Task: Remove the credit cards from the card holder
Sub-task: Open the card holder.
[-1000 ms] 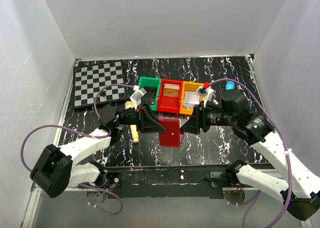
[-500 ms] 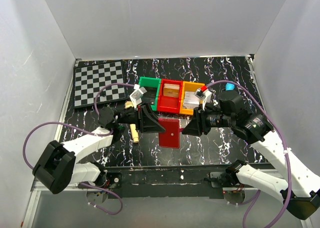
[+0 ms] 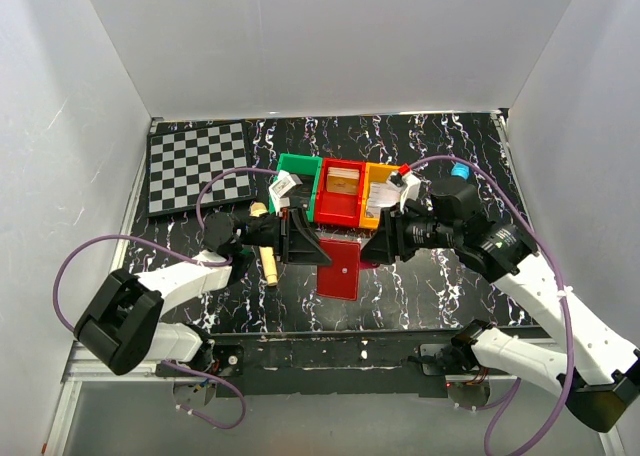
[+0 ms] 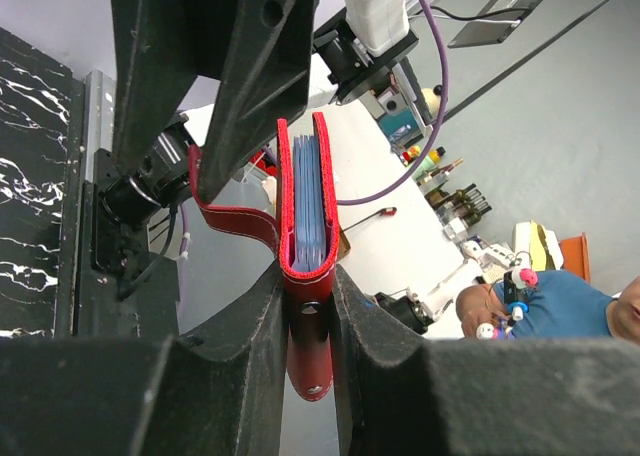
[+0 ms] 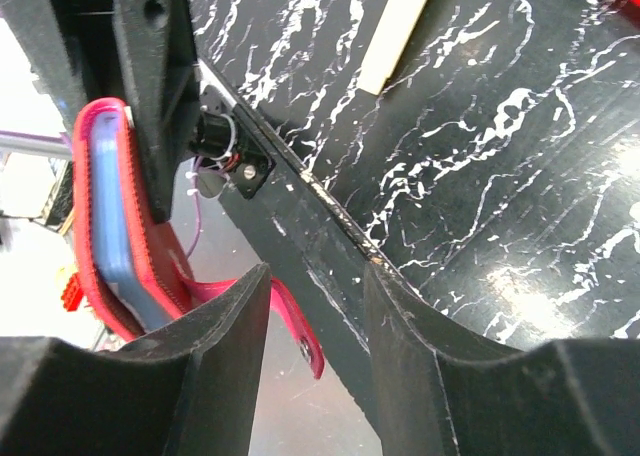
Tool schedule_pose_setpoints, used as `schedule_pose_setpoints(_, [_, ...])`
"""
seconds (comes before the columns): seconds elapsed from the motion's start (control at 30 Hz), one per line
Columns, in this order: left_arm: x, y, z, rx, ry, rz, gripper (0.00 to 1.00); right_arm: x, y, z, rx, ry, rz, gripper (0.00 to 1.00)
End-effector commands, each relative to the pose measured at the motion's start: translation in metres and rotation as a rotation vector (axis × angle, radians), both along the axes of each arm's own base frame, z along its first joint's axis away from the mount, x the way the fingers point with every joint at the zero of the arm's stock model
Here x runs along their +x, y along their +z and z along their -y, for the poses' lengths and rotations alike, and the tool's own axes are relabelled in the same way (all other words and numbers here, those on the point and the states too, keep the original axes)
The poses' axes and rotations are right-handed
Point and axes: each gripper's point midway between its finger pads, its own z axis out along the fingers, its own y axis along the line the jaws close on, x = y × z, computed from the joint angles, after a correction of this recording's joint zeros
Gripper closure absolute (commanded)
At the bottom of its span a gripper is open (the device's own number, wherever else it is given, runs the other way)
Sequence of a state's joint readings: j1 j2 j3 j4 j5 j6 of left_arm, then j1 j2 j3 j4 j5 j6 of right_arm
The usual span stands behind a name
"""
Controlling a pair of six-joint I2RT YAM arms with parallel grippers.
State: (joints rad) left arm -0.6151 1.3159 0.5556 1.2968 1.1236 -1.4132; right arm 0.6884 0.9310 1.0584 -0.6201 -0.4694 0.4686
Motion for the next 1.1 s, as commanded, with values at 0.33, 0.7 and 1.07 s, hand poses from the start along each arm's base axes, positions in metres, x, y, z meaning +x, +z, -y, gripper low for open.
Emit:
schedule_pose_setpoints(0.33, [-0.014,0.032,-0.011,-0.157,0.018,0.249,1.00,-0.004,0.068,0.035,0.039,-0.109,0.231,0.41])
schedule_pose_setpoints(0.7, [0.009,0.036,-0.001,-0.098,0.135,0.265,1.00,-0.061,0.115,0.001,0.289,0.224,0.175,0.42])
schedule_pose_setpoints(1.07, [0.009,0.032,-0.001,-0.073,0.134,0.251,1.00,-0.054,0.075,-0.016,0.153,0.201,0.104,0.44])
